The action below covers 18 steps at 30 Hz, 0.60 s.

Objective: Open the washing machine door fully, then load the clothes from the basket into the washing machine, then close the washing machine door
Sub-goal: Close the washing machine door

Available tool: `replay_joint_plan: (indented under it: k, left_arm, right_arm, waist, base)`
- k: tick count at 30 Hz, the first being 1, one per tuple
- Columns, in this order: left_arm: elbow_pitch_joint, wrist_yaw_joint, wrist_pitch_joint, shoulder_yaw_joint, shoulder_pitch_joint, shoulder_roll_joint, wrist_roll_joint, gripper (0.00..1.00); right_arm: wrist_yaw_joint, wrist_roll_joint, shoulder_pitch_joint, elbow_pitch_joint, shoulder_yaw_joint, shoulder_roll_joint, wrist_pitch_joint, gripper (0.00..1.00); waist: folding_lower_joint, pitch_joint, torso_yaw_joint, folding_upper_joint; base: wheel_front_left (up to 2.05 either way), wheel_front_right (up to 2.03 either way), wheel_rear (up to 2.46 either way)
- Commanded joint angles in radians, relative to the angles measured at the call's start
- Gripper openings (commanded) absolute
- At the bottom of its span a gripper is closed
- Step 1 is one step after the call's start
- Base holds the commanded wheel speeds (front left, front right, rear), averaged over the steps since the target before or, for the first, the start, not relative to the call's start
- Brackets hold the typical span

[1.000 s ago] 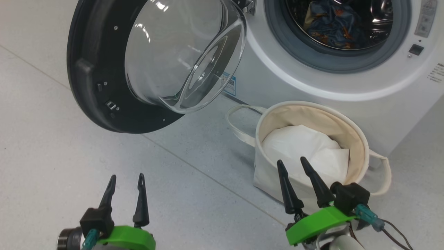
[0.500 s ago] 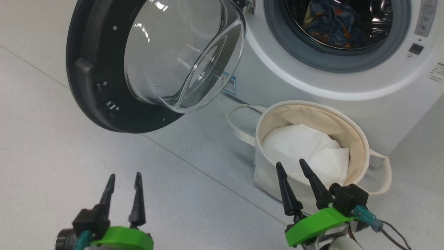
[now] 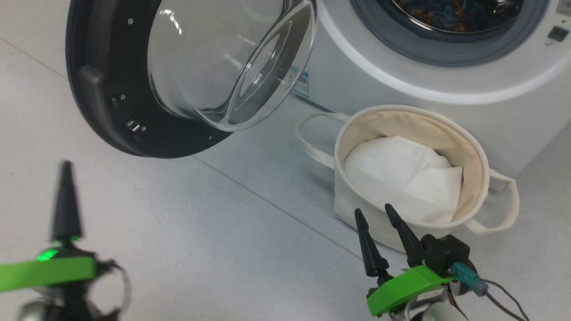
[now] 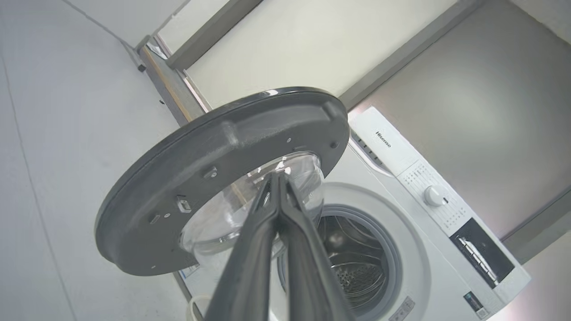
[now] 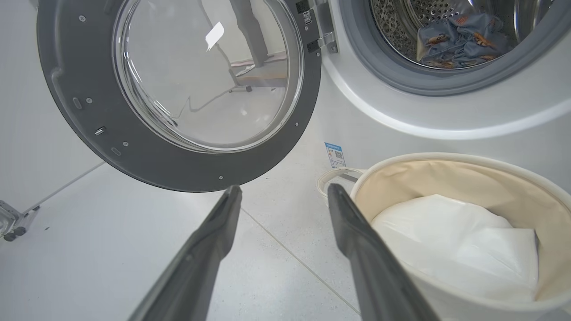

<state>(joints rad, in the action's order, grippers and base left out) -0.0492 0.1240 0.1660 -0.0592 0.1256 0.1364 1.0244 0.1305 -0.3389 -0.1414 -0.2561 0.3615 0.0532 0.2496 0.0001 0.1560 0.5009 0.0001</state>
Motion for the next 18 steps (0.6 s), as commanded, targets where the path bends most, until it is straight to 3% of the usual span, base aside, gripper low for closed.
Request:
replay_joint_plan:
  k: [1, 4, 8, 11, 18]
  left_arm:
    - [-0.044, 0.006, -0.010, -0.054, 0.055, 0.040, 0.034, 0.00]
    - [-0.048, 0.006, -0.071, -0.142, 0.083, 0.127, 0.239, 0.00]
    - [0.051, 0.006, -0.145, -0.278, 0.161, 0.214, 0.462, 0.00]
    - [0.175, 0.007, -0.198, -0.342, 0.235, 0.281, 0.558, 0.00]
    - [0.501, -0.009, -0.323, -0.380, 0.444, 0.408, 0.685, 0.00]
  right_arm:
    - [0.000, 0.009, -0.038, 0.028, 0.018, -0.003, 0.012, 1.00]
    - [0.000, 0.016, -0.049, 0.023, 0.017, -0.003, 0.012, 1.00]
    - [0.000, 0.028, -0.073, 0.018, 0.023, -0.003, 0.012, 1.00]
    - [0.000, 0.040, -0.089, 0.011, 0.022, -0.003, 0.012, 1.00]
    - [0.000, 0.058, -0.122, -0.005, 0.026, 0.025, 0.012, 1.00]
  waist:
    - [-0.0001, 0.013, 0.000, -0.0001]
    - [-0.0001, 0.030, -0.002, -0.0001]
    - [-0.0001, 0.054, -0.015, -0.0001]
    - [-0.0001, 0.068, -0.026, -0.0001]
    - [-0.0001, 0.112, -0.053, -0.0001]
  base:
    - [0.00, 0.00, 0.00]
    - [0.00, 0.00, 0.00]
    - [0.00, 0.00, 0.00]
    - [0.00, 0.00, 0.00]
    - [0.00, 0.00, 0.00]
